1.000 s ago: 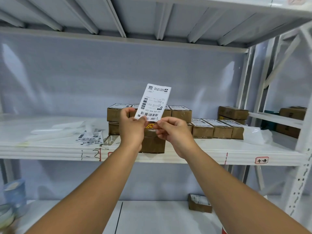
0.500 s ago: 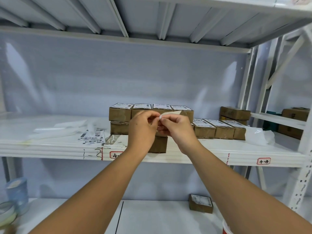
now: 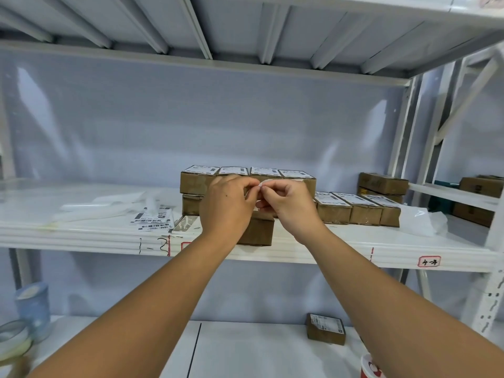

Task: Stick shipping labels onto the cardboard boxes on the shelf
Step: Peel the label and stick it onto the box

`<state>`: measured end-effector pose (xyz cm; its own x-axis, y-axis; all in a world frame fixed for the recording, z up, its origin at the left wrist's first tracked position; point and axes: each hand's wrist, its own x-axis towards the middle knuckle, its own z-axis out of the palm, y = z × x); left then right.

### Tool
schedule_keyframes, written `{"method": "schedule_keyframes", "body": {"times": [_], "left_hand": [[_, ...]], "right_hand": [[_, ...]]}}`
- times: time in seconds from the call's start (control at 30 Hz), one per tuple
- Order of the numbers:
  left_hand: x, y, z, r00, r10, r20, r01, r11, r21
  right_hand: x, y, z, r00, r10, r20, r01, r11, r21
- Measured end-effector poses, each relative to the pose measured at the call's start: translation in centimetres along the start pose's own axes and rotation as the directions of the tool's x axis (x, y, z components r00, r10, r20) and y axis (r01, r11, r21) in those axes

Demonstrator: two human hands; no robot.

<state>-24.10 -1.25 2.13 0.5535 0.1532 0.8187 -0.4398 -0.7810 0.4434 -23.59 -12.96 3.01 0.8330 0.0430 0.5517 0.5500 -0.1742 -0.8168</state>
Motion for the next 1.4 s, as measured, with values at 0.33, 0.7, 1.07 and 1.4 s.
{"method": "schedule_keyframes", "body": {"times": [0.33, 0.7, 1.07, 1.4], "left_hand": [[1.5, 0.5, -0.1, 0.950, -0.286, 0.128, 0.313, 0.869, -0.383], [2.1, -0.6, -0.6, 0.708, -0.593, 0.383, 0.642, 0.315, -0.699], [3.0, -2.0, -1.3, 0.760, -0.620, 0.192, 0.477, 0.332, -0.814], [3.0, -1.6, -2.4, 0.859, -0.511, 0.021, 0.326, 0.516, -0.792]], "right_hand": [[0.1, 0.5, -0.4, 0.994, 0.010, -0.106, -0.015, 0.998, -0.055], [0.7, 1.7, -2.9, 0.903, 0.260, -0.342, -0.245, 0.966, 0.086], [1.8, 2.6, -6.2, 0.683, 0.471, -0.558, -0.178, 0.849, 0.498], [1.7, 2.7, -7.4, 0.588, 0.501, -0.635, 0.006, 0.782, 0.623]]}}
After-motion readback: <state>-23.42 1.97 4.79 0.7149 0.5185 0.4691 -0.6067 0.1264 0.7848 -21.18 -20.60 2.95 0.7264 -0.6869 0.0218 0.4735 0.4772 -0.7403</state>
